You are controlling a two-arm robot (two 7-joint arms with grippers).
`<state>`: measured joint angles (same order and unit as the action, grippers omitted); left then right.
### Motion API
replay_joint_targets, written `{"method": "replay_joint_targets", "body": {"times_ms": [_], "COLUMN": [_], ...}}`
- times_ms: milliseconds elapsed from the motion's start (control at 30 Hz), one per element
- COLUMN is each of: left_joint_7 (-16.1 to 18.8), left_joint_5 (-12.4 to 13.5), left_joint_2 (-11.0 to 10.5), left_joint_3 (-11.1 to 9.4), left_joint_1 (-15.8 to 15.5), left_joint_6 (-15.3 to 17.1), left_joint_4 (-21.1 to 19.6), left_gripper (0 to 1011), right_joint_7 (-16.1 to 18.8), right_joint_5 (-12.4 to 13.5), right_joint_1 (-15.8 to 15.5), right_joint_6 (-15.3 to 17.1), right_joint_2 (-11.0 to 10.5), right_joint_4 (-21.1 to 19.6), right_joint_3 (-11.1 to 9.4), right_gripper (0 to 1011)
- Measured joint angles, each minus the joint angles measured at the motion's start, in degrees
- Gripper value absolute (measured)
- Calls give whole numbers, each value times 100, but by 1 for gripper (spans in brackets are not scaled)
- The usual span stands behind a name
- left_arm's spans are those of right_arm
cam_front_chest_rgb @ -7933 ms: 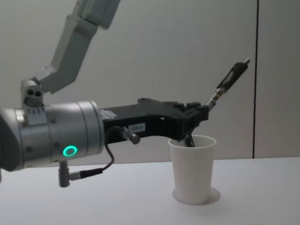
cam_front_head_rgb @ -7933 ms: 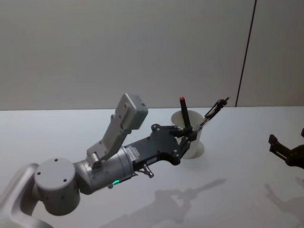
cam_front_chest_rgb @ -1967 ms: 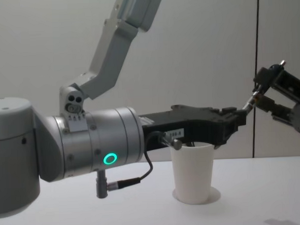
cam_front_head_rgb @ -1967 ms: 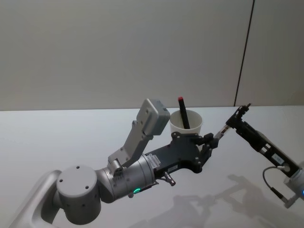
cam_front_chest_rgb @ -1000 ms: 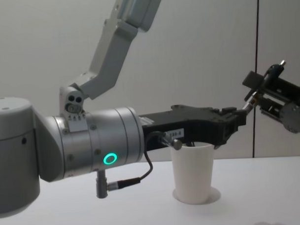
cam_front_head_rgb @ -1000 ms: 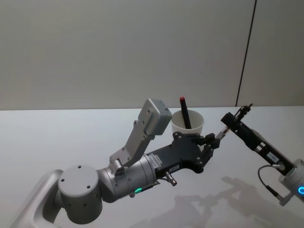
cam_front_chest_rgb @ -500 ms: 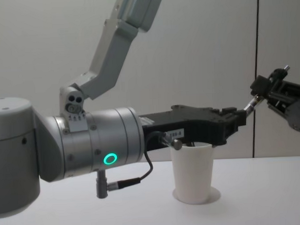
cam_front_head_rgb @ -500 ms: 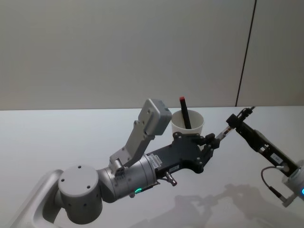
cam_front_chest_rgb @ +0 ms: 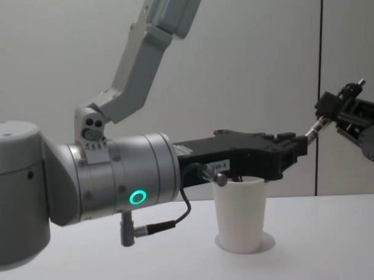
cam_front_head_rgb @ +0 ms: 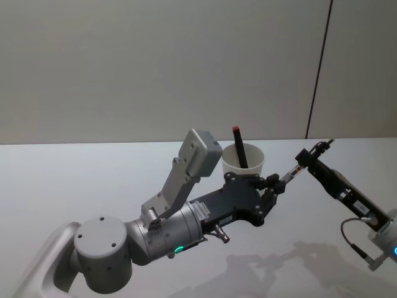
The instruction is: Place the pen into the pen holder.
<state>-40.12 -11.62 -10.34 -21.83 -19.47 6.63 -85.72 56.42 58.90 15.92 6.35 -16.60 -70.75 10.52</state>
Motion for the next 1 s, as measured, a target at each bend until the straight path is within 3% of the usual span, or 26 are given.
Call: {"method": "replay_joint_targets", "body": {"times_ms": [133,267,500,600,667,1000], "left_joint_7": [0,1,1,1,1,1], "left_joint_5": [0,2,2,2,3,3], "left_joint_2": [0,-3,-1,0,0,0], "left_joint_3": [0,4,3,2,0,0], "left_joint_1": [0,0,0,0,0,0], "left_joint_6": [0,3,3,3,2,1], "left_joint_4": [0,0,0,0,0,0], "left_gripper": [125,211,470,529,632,909], "right_joint_7": [-15,-39,-66,-73,-86,-200], "right_joint_5": [14,33,43,44,44,-68], "right_joint_1": [-11,-16,-27,-29,-32,-48], "right_joint_6": [-21,-46,-71,-76,-88,-192], "right_joint_2": [-10,-22,-37,-42,-51,-92], "right_joint_4": [-17,-29,-46,-50,-60,-124], "right_joint_3": [8,11,34,40,47,56], "right_gripper": [145,144,144,144,144,144]}}
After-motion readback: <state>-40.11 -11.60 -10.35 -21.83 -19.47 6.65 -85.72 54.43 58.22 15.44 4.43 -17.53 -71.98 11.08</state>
